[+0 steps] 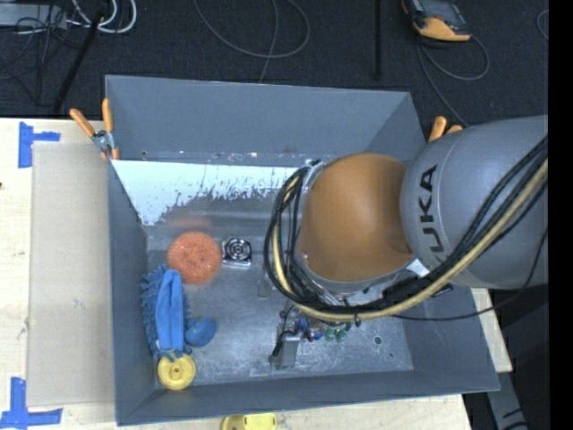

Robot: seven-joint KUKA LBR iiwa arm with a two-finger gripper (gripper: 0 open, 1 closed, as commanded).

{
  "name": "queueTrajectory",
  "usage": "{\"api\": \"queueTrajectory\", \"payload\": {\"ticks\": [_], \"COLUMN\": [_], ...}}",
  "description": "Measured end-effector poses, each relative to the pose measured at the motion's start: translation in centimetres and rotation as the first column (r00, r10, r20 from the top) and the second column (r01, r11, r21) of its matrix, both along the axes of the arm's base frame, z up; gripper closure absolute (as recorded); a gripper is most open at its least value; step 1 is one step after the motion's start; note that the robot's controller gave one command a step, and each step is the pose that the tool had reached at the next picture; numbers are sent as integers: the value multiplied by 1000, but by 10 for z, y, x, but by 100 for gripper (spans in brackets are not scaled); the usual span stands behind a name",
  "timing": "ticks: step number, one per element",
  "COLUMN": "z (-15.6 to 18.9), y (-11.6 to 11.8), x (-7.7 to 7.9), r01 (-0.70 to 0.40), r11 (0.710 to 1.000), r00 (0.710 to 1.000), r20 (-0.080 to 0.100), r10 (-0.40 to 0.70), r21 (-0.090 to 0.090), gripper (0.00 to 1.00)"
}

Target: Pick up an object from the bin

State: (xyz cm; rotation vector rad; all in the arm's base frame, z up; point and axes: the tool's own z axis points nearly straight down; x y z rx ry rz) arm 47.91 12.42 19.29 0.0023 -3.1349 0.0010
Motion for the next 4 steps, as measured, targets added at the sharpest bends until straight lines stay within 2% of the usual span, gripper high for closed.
{"api": "queueTrajectory", "payload": {"ticks": [1,2,3,4], "z": [-45,-20,6,-43], "y": [16,-31,-60,-81], "x": [5,28,64,50], "r01": [-48,-44,-39,-93], "r11": [999,999,999,996], "r00": [999,999,999,996], "r20": [13,-3,21,14], "r10": [48,44,39,93], "r21": [2,1,-2,2], "gripper": [0,0,0,0]}}
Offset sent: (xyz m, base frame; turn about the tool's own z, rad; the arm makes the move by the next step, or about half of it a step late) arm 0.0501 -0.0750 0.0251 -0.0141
